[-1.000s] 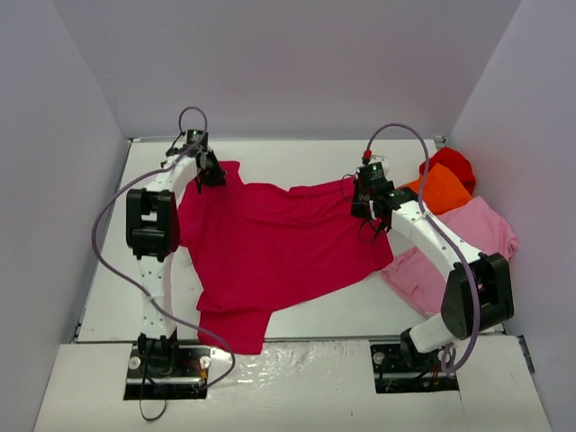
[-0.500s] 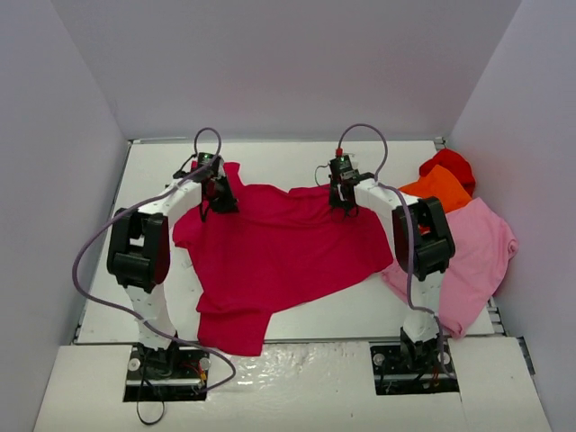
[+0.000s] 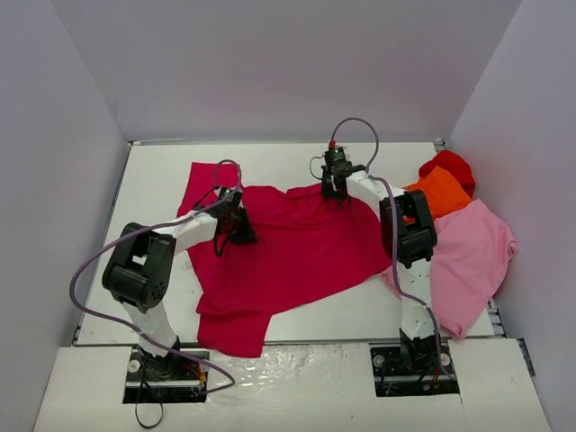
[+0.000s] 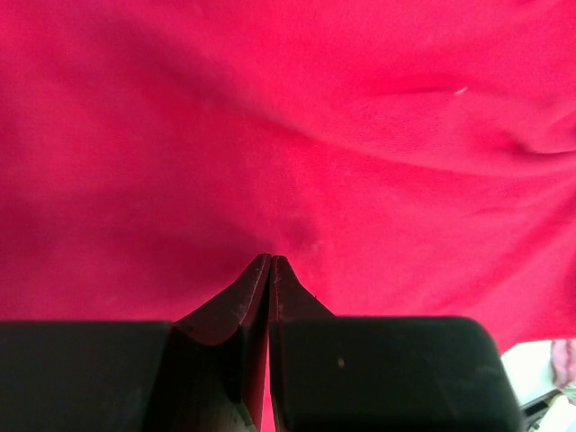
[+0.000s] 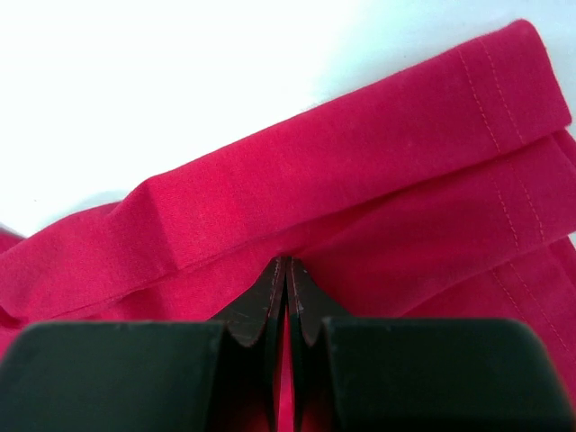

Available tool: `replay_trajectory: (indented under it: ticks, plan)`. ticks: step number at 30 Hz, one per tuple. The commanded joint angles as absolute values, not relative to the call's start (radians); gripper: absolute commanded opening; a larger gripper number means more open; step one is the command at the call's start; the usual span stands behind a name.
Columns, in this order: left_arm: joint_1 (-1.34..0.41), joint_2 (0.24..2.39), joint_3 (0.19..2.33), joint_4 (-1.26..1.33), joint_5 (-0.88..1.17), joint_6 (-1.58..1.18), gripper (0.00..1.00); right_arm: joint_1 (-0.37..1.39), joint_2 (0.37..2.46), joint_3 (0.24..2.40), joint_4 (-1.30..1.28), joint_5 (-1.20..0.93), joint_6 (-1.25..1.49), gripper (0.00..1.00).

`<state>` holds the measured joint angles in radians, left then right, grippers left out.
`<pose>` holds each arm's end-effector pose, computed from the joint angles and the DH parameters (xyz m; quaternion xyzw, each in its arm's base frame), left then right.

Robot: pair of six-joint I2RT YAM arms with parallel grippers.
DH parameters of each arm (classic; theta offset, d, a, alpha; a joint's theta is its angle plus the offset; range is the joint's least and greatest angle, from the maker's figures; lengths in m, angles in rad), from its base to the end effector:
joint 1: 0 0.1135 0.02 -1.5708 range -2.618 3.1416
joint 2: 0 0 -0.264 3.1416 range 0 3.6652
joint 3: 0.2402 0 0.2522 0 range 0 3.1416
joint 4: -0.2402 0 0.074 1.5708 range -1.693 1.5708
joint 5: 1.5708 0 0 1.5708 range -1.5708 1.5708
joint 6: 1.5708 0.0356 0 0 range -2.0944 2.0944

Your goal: Fold and stack the t-shirts

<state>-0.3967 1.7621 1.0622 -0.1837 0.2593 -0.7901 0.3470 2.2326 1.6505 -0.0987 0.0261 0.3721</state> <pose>0.3331 -0.1494 0.1770 -0.1397 0.9242 -0.2877 0.2089 0.4752 0.1709 0.1682 0.0169 0.9024 0.1404 0.4070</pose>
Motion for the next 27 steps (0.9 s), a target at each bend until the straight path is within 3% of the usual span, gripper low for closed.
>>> replay_trajectory:
  ticks: [1,8,27]
  plan:
    - [-0.449,1.779,1.076,-0.065,0.248,-0.847,0.0,0.345,2.232,1.695,-0.097,0.011,0.373,0.0]
    - [-0.486,1.82,1.065,-0.037,0.239,-0.859,0.0,0.348,2.171,1.694,-0.097,-0.025,0.374,0.0]
    - [-0.495,1.786,1.008,-0.038,0.236,-0.861,0.0,0.327,2.314,1.848,-0.104,-0.032,0.377,0.0]
